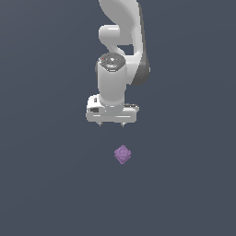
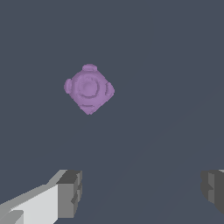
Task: Pick up the object and move it to a goal position.
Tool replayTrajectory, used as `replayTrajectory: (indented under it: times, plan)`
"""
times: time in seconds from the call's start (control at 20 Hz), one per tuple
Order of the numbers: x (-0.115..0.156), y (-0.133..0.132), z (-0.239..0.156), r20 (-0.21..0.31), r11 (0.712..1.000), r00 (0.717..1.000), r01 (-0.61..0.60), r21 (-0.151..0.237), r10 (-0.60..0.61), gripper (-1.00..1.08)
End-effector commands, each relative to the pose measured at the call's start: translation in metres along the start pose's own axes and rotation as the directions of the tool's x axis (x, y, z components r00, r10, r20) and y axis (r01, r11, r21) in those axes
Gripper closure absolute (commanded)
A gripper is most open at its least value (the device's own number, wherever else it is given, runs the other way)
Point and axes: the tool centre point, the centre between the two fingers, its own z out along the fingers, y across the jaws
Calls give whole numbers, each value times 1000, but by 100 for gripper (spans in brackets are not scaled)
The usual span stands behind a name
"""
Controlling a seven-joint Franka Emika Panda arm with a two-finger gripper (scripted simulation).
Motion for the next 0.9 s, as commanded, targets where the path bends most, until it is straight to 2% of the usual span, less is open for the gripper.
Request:
replayTrajectory:
  times: [0.0,0.45,0.85]
  plan:
    - [0,0,0,0,1000,1000,0,0,0,-92]
    - [-3,-23,0,4,998,998,56,16,-57,-92]
    - [-1,-24,2,4,997,997,72,16,-72,-92]
